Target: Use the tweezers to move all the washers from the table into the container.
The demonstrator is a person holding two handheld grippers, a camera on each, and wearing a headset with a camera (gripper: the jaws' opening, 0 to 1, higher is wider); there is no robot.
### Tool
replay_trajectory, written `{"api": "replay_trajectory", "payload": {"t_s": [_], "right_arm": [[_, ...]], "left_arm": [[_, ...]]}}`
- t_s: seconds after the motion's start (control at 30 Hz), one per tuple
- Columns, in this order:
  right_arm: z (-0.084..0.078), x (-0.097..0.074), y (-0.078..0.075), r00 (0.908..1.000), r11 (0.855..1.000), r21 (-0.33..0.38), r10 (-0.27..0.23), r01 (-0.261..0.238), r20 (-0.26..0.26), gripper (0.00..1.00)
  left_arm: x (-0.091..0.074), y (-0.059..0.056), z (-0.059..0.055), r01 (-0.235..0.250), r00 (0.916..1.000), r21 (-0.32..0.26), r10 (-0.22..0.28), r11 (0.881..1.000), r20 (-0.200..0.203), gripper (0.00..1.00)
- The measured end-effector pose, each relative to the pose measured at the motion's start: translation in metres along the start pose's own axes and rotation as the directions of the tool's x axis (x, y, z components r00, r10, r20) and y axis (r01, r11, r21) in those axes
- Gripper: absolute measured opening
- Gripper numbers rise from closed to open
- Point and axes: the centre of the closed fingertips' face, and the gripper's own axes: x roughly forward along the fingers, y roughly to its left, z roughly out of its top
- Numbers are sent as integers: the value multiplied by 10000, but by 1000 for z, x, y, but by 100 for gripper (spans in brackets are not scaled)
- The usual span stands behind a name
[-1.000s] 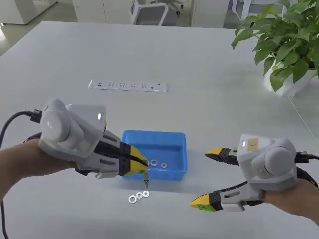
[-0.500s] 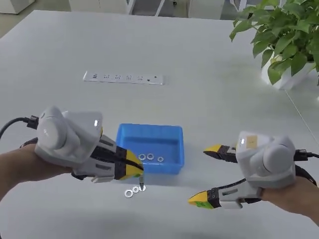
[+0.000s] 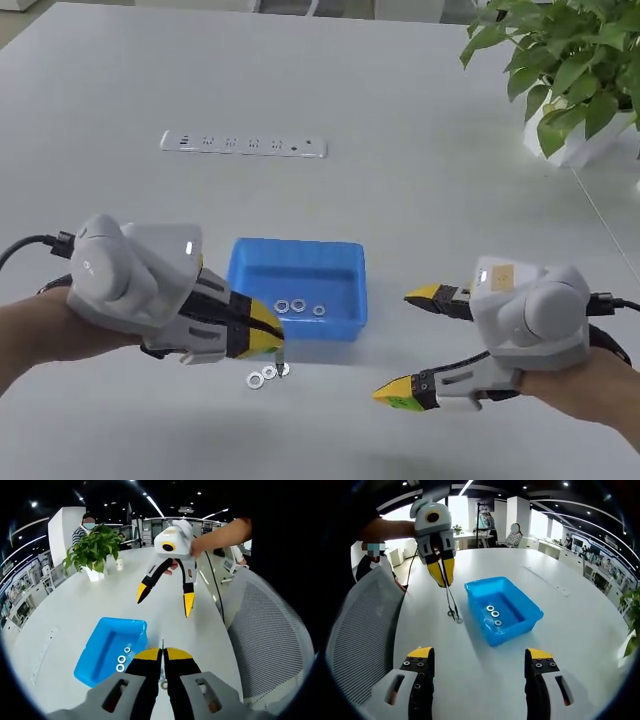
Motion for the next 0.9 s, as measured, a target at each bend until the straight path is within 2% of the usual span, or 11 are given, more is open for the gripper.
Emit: {"api": "replay_trajectory", "payload": {"t_s": [0.3,0.5,0.77,0.9], "right_arm": [[-2,1,0,10000,10000,17,64,-64,-31,74],[1,2,2,9999,9999,-30,143,-143,13,73],[14,9,13,9982,9977,-438,523,-510,295,69],[21,14,22,9945,9924,-872,911,-865,508,62]], "left_arm": [[1,0,0,32,9999,-70,-31,10000,107,6],[1,0,0,63,10000,14,-63,10000,29,6],[-1,3,-2,57,9999,42,-57,10000,-93,6],[-1,3,-2,81,9999,4,-81,10000,-103,6]]}}
